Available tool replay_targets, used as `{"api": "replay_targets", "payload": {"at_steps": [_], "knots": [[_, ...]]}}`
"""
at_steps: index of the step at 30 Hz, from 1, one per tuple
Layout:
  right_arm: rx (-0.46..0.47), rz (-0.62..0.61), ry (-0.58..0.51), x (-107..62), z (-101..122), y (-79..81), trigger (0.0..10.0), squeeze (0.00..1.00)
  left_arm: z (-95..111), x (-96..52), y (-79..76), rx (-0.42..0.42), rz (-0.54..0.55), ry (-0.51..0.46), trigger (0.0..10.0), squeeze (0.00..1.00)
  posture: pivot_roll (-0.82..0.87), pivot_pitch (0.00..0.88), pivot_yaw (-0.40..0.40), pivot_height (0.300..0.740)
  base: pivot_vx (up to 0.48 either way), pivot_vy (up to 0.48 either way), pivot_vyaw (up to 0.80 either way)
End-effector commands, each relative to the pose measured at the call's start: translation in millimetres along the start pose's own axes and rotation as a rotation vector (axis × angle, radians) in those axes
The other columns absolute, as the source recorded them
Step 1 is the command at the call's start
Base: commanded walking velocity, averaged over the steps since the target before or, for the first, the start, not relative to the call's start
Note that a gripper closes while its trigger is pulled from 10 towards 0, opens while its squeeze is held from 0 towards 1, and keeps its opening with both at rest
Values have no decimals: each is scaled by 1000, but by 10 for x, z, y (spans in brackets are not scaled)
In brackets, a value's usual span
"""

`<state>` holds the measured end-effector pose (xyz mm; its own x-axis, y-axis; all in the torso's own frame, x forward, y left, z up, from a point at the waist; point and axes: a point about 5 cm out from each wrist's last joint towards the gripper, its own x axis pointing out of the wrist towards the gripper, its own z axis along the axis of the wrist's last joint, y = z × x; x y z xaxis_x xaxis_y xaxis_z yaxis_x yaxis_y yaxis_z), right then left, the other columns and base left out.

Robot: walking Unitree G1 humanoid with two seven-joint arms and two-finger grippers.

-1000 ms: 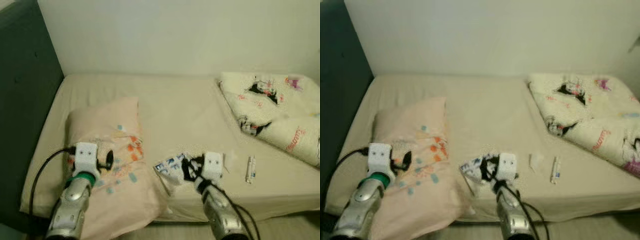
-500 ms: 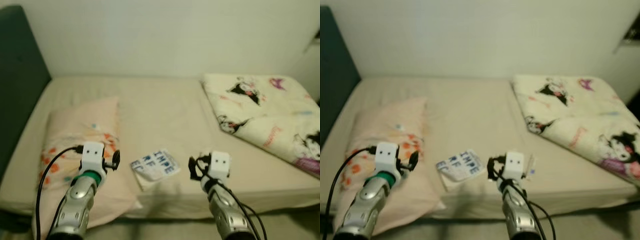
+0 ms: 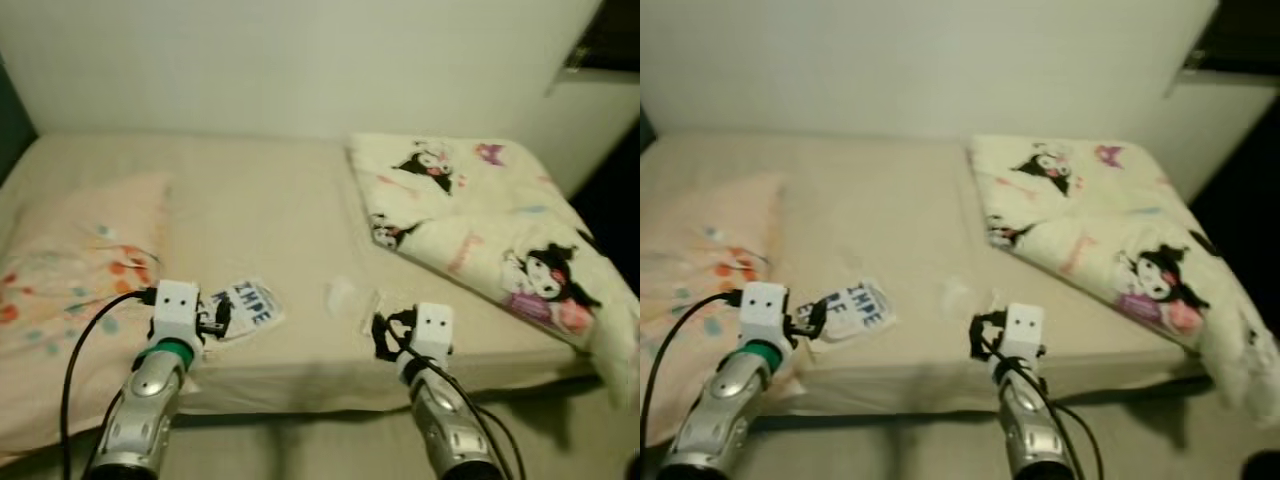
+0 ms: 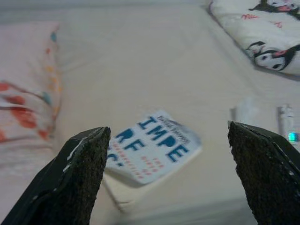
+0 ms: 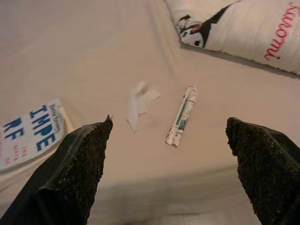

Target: Clean up the room

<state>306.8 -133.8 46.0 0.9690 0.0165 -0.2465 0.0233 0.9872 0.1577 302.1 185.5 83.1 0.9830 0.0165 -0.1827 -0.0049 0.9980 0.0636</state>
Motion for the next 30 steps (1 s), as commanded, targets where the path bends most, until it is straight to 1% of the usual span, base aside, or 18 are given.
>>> {"api": "replay_targets", "payload": {"at_steps": [1, 25, 27, 30], "knots": [[0, -15, 19, -14, -41, -59, 10000, 0, -38, -13, -30, -5, -6, 15, 10000, 0, 89, 0, -10, 740, 0, -360, 0], [-6, -11, 26, -3, -39, -68, 10000, 0, -40, -6, -44, -15, -6, 21, 10000, 0, 86, 2, -15, 740, 0, -348, 0], [-6, -12, 27, -4, -40, -68, 10000, 0, -53, -6, -47, -38, -5, 31, 10000, 0, 86, 2, -15, 740, 0, 0, 0], [-6, -12, 27, -2, -38, -69, 10000, 0, -56, -3, -45, -39, -3, 36, 10000, 0, 83, 5, -15, 740, 0, 0, 0]]}}
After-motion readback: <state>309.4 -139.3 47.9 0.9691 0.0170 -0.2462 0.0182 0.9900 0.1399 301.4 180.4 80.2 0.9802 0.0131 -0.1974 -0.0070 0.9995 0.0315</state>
